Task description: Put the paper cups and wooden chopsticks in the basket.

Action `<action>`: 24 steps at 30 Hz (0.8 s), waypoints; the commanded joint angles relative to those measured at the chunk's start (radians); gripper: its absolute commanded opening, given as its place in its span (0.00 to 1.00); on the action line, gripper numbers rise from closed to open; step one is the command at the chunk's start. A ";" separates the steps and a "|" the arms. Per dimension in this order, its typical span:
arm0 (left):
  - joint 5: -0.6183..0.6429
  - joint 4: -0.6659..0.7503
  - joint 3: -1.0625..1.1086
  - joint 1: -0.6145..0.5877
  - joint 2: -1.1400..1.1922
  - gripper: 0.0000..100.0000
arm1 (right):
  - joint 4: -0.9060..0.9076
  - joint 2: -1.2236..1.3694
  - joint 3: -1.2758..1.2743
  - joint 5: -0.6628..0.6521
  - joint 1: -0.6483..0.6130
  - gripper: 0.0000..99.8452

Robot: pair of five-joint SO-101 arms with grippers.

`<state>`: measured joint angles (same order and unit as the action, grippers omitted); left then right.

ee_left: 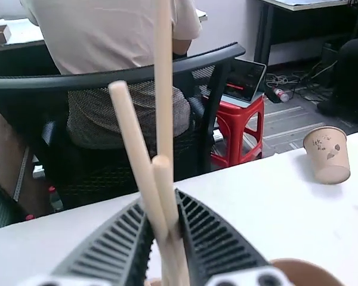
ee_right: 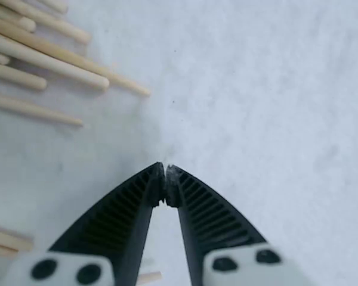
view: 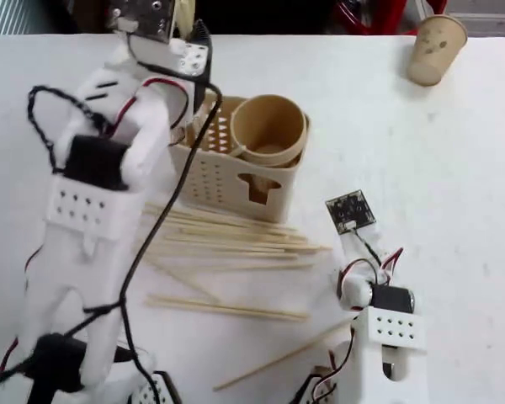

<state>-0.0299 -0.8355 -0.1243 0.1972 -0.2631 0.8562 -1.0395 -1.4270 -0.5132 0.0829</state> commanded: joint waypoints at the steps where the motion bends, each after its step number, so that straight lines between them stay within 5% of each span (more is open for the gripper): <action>1: 0.015 0.043 -0.043 0.005 0.038 0.02 | -0.018 -0.010 0.003 0.005 0.007 0.02; 8: 0.060 0.023 0.028 -0.007 0.087 0.02 | -0.018 -0.010 0.003 0.005 0.007 0.02; 13: 0.124 0.018 0.097 -0.050 0.085 0.12 | -0.018 -0.010 0.003 0.005 0.007 0.02; 24: 0.169 -0.235 -0.094 -0.174 0.084 0.18 | -0.018 -0.010 0.003 0.005 0.007 0.02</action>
<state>0.1235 -1.0073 -0.1074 0.0621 -0.1711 0.8562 -1.0395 -1.4270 -0.5132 0.0844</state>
